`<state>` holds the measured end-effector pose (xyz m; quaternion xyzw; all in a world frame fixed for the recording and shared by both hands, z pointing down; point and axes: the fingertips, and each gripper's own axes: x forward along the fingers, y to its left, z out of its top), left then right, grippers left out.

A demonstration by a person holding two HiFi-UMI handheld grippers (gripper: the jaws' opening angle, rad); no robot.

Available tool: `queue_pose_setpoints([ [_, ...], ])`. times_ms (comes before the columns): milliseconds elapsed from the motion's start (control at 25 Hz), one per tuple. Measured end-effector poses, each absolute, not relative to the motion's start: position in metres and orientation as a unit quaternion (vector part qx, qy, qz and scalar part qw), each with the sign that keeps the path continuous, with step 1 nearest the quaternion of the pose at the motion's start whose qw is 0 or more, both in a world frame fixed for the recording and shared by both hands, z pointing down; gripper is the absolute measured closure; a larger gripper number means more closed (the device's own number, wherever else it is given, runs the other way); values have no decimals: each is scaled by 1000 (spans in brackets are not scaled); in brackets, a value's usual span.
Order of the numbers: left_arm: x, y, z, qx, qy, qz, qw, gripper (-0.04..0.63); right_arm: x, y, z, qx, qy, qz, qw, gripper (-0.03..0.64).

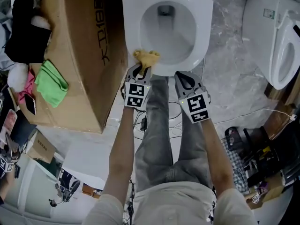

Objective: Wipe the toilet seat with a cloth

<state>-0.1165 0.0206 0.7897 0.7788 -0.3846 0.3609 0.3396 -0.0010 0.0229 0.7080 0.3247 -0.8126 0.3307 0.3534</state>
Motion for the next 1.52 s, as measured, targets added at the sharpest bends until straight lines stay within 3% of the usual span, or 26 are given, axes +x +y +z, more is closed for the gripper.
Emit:
queue_pose_setpoints([
  [1520,17,48,791,789,-342,359,362,512,110,41,725,337,-798,349,357,609],
])
